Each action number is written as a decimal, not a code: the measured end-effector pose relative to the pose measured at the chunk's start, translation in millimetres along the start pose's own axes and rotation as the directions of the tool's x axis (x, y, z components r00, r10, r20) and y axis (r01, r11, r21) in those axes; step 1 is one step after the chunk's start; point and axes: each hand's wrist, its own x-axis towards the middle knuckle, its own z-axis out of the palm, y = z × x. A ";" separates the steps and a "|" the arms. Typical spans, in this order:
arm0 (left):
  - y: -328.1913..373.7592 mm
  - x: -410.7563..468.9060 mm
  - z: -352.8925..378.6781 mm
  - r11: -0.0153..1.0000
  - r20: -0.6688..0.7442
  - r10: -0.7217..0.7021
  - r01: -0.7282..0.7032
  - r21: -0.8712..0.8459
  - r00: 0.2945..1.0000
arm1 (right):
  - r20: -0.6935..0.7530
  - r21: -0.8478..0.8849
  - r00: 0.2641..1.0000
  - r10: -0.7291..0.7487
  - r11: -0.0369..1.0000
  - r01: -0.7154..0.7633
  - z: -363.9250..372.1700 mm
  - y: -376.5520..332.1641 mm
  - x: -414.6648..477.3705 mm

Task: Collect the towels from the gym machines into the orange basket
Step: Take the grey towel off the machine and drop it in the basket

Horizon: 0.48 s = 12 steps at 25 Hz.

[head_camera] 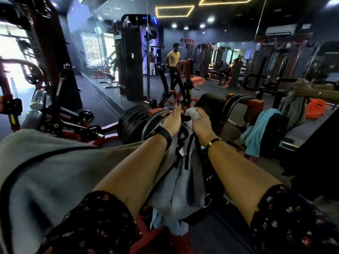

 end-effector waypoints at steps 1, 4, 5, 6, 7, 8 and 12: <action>4.4 -18.0 -0.4 0.997 0.046 0.015 -0.018 0.073 0.999 | -0.052 0.003 0.998 0.021 1.000 -0.021 -12.8 8.2 -5.5; 1.1 -49.0 10.1 0.965 0.162 -0.057 0.013 0.262 0.985 | -0.177 0.013 0.982 0.070 0.998 -0.069 -44.2 24.0 -14.1; -1.7 -54.6 15.6 0.932 0.211 -0.125 0.042 0.360 0.969 | -0.197 0.001 0.977 0.081 0.997 -0.083 -48.8 28.5 -13.5; -6.1 -56.3 22.5 0.886 0.257 -0.177 0.040 0.462 0.950 | -0.200 -0.013 0.977 0.075 0.997 -0.079 -52.8 29.1 -16.4; -6.9 -59.5 30.4 0.837 0.293 -0.194 0.002 0.547 0.936 | -0.209 -0.042 0.975 0.076 0.995 -0.087 -55.7 32.3 -18.5; -12.2 -55.4 41.9 0.819 0.300 -0.180 -0.026 0.573 0.937 | -0.232 -0.066 0.969 0.078 0.993 -0.096 -58.9 35.7 -19.4; -49.3 -39.5 97.6 0.966 0.208 -0.144 0.092 0.241 0.967 | -0.259 -0.125 0.955 0.146 0.975 -0.183 -71.1 69.6 4.9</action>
